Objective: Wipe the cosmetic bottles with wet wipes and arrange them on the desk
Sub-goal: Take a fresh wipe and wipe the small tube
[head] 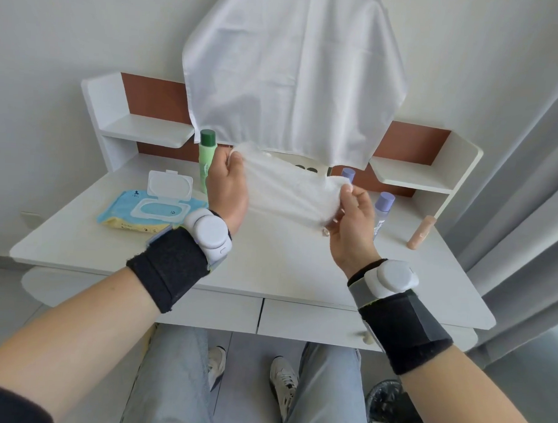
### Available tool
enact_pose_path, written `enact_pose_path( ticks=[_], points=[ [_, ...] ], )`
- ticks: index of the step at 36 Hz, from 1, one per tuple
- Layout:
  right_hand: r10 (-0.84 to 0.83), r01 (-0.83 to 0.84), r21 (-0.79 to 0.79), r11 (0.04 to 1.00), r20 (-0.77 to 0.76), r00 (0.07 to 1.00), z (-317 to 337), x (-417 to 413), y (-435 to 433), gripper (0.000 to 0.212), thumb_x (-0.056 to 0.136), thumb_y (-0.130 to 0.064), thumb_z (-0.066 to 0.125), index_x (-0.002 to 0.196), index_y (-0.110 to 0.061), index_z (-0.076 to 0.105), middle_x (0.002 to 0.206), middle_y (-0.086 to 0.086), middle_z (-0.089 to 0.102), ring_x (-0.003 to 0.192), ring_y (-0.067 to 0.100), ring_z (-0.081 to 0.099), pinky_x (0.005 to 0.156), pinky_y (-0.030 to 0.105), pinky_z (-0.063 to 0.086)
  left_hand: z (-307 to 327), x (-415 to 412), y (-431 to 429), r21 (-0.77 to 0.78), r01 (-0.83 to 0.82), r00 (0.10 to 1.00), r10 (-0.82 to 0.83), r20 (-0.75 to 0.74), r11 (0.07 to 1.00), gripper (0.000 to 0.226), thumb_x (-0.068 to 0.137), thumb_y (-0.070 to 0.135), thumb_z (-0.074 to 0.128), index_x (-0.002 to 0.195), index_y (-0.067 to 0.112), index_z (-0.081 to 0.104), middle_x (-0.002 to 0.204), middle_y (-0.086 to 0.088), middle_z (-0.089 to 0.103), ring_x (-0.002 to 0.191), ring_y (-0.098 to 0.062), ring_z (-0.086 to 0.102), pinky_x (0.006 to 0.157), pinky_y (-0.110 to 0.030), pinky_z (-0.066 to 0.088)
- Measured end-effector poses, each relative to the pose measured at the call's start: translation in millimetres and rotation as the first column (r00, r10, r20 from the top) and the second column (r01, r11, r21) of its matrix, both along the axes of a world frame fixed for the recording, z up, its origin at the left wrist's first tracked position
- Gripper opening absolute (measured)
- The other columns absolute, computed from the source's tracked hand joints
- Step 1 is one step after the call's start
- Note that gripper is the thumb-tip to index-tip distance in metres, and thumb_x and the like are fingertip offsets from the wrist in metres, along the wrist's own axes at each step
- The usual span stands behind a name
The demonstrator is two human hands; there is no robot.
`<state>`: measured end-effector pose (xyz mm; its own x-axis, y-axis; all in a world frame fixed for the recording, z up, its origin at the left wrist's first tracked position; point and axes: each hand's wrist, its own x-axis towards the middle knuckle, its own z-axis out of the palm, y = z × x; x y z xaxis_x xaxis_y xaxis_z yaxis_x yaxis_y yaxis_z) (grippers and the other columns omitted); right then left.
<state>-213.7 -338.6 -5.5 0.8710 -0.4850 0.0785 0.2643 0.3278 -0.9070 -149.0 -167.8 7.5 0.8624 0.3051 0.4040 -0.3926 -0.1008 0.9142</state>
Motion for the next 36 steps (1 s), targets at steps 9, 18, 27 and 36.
enact_pose_path(
  ticks=[9, 18, 27, 36],
  points=[
    [-0.278, 0.29, -0.348, 0.892, 0.084, 0.957, 9.5, -10.8, -0.6, 0.017, 0.102, -0.023, 0.048, 0.101, -0.007, 0.054, 0.069, -0.013, 0.058, 0.064, 0.017, 0.047, 0.066, 0.038, 0.042, -4.9, -4.0, 5.6, -0.027, -0.044, 0.997, 0.042, -0.062, 0.999, 0.028, 0.098, 0.021, 0.04, 0.071, 0.024, 0.038, 0.068, 0.003, 0.037, 0.064, -0.017, 0.036, 0.064, -0.031, 0.031],
    [-0.306, 0.282, -0.197, 0.939, -0.102, 0.947, 11.4, -4.1, -3.9, 0.021, 0.101, -0.036, 0.047, 0.089, -0.019, 0.051, 0.084, -0.009, 0.051, 0.075, 0.008, 0.051, 0.067, 0.024, 0.044, -13.4, -13.1, 5.2, -0.125, -0.058, 0.986, 0.037, -0.164, 0.99, 0.027, 0.094, 0.013, 0.038, 0.069, 0.022, 0.044, 0.071, 0.005, 0.045, 0.077, -0.022, 0.042, 0.071, -0.031, 0.033],
    [-0.215, 0.187, -0.233, 0.954, -0.103, 0.971, 5.4, -5.7, -3.4, 0.02, 0.096, -0.037, 0.058, 0.086, -0.02, 0.055, 0.075, -0.009, 0.058, 0.072, 0.011, 0.054, 0.067, 0.025, 0.045, -26.8, -14.4, 7.7, -0.097, 0.004, 0.98, -0.023, -0.196, 0.995, 0.03, 0.095, 0.016, 0.039, 0.066, 0.022, 0.04, 0.068, 0.005, 0.04, 0.067, -0.018, 0.037, 0.07, -0.032, 0.031],
    [-0.319, 0.305, -0.111, 0.946, -0.139, 0.938, 1.3, -1.9, -5.6, 0.017, 0.098, -0.035, 0.053, 0.084, -0.026, 0.054, 0.096, -0.007, 0.054, 0.082, 0.009, 0.05, 0.07, 0.023, 0.042, -31.3, -9.5, 8.6, -0.123, -0.074, 0.983, 0.051, -0.175, 0.99, 0.031, 0.099, 0.021, 0.039, 0.068, 0.02, 0.037, 0.066, 0.002, 0.038, 0.062, -0.016, 0.035, 0.065, -0.032, 0.032]
  ],
)
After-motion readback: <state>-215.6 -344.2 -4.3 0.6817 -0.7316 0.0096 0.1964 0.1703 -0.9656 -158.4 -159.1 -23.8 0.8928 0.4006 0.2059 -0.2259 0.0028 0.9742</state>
